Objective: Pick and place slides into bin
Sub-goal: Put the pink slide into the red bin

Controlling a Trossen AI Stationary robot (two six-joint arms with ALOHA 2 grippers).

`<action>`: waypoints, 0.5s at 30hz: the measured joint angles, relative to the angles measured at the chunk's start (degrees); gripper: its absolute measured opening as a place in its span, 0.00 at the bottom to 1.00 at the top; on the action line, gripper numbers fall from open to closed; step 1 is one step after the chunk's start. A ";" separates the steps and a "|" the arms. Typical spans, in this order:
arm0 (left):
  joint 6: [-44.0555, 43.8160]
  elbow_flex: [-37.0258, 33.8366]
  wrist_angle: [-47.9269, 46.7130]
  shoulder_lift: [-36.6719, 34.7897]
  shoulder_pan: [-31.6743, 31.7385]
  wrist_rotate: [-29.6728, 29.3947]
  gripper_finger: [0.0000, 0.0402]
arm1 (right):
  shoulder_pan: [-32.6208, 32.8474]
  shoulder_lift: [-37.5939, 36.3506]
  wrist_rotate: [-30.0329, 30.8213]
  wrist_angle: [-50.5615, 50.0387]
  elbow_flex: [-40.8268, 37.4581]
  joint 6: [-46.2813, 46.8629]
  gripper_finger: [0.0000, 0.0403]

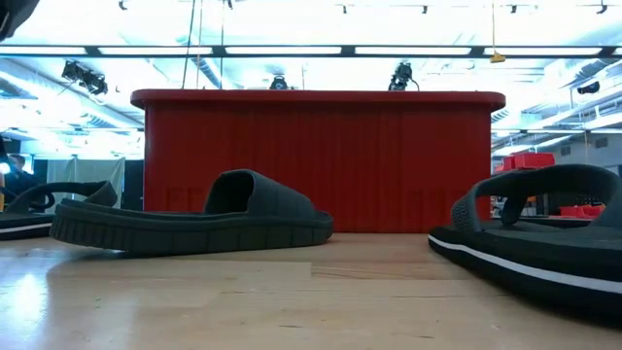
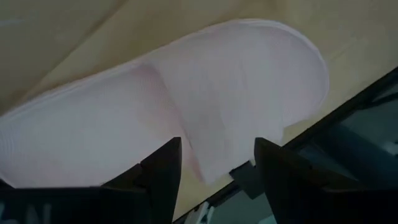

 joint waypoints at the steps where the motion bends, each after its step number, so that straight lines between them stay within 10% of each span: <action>1: -0.66 -0.01 -0.21 0.49 -0.21 0.03 0.51 | 0.00 0.00 0.00 0.00 0.00 0.03 0.39; 15: -1.85 -0.02 10.31 6.67 -0.76 -1.13 0.47 | 0.17 0.00 -0.02 0.02 0.00 1.50 0.39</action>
